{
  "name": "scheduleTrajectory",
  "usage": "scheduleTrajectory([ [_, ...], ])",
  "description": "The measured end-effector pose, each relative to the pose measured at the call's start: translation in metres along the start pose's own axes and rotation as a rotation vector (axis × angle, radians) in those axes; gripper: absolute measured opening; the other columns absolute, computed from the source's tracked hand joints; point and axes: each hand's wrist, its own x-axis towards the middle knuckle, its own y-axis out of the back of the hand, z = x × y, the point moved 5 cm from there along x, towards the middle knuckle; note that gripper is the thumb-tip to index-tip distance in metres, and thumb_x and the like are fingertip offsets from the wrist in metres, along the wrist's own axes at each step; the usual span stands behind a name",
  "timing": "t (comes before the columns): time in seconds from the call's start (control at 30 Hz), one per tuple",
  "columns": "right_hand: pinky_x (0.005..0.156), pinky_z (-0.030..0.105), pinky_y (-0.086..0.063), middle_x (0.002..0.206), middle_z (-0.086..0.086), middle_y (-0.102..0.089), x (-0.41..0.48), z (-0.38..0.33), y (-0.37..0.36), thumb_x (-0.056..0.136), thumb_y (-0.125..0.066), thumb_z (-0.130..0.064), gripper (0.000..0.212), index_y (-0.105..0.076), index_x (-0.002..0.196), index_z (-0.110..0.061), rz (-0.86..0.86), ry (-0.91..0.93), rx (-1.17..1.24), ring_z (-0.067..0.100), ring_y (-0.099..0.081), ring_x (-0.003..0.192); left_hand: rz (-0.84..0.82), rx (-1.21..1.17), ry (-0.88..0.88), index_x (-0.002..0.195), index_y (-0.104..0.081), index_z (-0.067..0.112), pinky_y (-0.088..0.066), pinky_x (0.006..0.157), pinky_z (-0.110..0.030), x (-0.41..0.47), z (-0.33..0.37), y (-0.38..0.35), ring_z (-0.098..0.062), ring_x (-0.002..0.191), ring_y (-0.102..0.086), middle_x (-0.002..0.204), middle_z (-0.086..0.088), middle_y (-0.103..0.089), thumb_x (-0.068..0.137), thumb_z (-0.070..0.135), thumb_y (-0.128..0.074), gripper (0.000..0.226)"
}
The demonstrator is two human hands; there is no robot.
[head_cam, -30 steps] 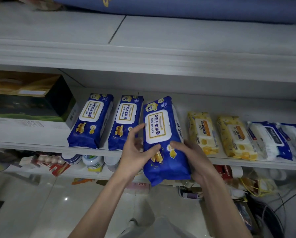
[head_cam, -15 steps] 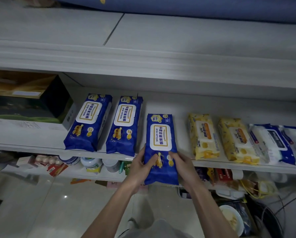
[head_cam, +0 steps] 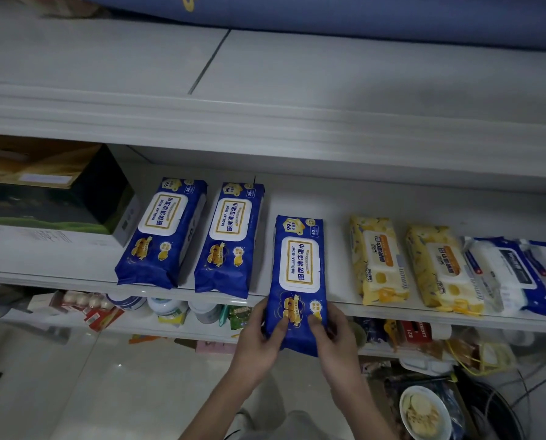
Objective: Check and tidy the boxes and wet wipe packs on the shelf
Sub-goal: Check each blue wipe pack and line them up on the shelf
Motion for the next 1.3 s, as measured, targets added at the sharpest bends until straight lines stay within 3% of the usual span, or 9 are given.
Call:
scheduleTrajectory([
  [0.17, 0.092, 0.046, -0.062, 0.132, 0.001, -0.068, 0.019, -0.01, -0.005, 0.098, -0.069, -0.026, 0.041, -0.059, 0.138, -0.023, 0.064, 0.028, -0.004, 0.02, -0.067, 0.119, -0.014, -0.025, -0.006, 0.141, -0.049, 0.022, -0.058, 0.078, -0.019, 0.021, 0.009, -0.006, -0.001, 0.108, -0.066, 0.128, 0.006, -0.065, 0.099, 0.017, -0.062, 0.044],
  [0.33, 0.092, 0.047, -0.062, 0.12, -0.002, -0.074, 0.047, -0.033, -0.01, 0.102, -0.064, -0.021, 0.028, -0.064, 0.129, -0.023, 0.062, 0.112, -0.046, 0.017, -0.073, 0.108, -0.041, -0.03, -0.036, 0.14, -0.049, 0.02, -0.055, 0.071, -0.012, 0.047, 0.029, -0.017, 0.0, 0.106, -0.064, 0.121, 0.008, -0.065, 0.101, 0.016, -0.059, 0.041],
  [0.47, 0.089, 0.04, -0.061, 0.115, -0.004, -0.071, 0.062, -0.047, -0.014, 0.103, -0.061, -0.019, 0.02, -0.06, 0.118, -0.032, 0.061, 0.114, -0.049, 0.012, -0.071, 0.103, -0.044, -0.023, -0.032, 0.144, -0.047, 0.018, -0.058, 0.076, -0.016, 0.067, 0.035, -0.022, -0.006, 0.111, -0.064, 0.129, 0.001, -0.064, 0.1, 0.019, -0.06, 0.046],
  [0.63, 0.087, 0.038, -0.061, 0.118, 0.0, -0.069, 0.07, -0.052, -0.016, 0.103, -0.061, -0.02, 0.022, -0.058, 0.123, -0.029, 0.082, 0.129, -0.058, 0.018, -0.069, 0.106, -0.028, -0.011, -0.016, 0.145, -0.045, 0.02, -0.057, 0.091, -0.029, 0.078, 0.036, -0.025, -0.013, 0.115, -0.064, 0.134, -0.002, -0.063, 0.1, 0.022, -0.059, 0.046],
  [0.87, 0.093, 0.038, -0.059, 0.121, -0.002, -0.066, 0.057, -0.058, -0.011, 0.104, -0.061, -0.023, 0.032, -0.058, 0.135, -0.017, 0.112, 0.191, -0.197, 0.016, -0.066, 0.111, -0.025, 0.08, -0.031, 0.139, -0.048, 0.02, -0.05, 0.076, -0.011, 0.061, 0.043, -0.014, -0.006, 0.109, -0.062, 0.118, 0.009, -0.06, 0.101, 0.026, -0.057, 0.039],
  [1.0, 0.094, 0.031, -0.054, 0.124, -0.006, -0.061, 0.036, -0.065, -0.006, 0.101, -0.065, -0.021, 0.039, -0.056, 0.139, -0.014, 0.141, 0.269, -0.3, 0.012, -0.059, 0.114, -0.019, 0.209, -0.087, 0.134, -0.054, 0.018, -0.048, 0.07, -0.004, 0.043, 0.046, 0.009, 0.014, 0.091, -0.056, 0.102, 0.023, -0.059, 0.103, 0.021, -0.054, 0.031],
  [1.13, 0.084, 0.017, -0.047, 0.128, -0.006, -0.057, 0.015, -0.067, 0.0, 0.101, -0.065, -0.019, 0.04, -0.057, 0.14, -0.016, 0.148, 0.279, -0.415, 0.012, -0.057, 0.116, -0.026, 0.357, -0.114, 0.129, -0.056, 0.019, -0.041, 0.07, -0.004, 0.027, 0.045, 0.032, 0.012, 0.091, -0.054, 0.109, 0.014, -0.061, 0.103, 0.031, -0.053, 0.029],
  [1.2, 0.076, 0.005, -0.044, 0.126, -0.006, -0.058, 0.002, -0.067, 0.004, 0.101, -0.064, -0.021, 0.036, -0.06, 0.136, -0.019, 0.157, 0.287, -0.455, 0.012, -0.059, 0.113, -0.031, 0.388, -0.12, 0.126, -0.058, 0.021, -0.047, 0.079, -0.011, 0.019, 0.042, 0.043, 0.002, 0.098, -0.06, 0.115, 0.011, -0.063, 0.102, 0.034, -0.053, 0.028],
  [1.3, 0.076, 0.005, -0.047, 0.127, -0.006, -0.06, -0.017, -0.065, 0.012, 0.1, -0.064, -0.023, 0.034, -0.063, 0.134, -0.021, 0.134, 0.334, -0.492, 0.009, -0.062, 0.114, -0.009, 0.497, -0.174, 0.128, -0.058, 0.026, -0.053, 0.094, -0.033, 0.007, 0.031, 0.057, -0.009, 0.111, -0.062, 0.122, 0.011, -0.065, 0.1, 0.038, -0.056, 0.031],
])
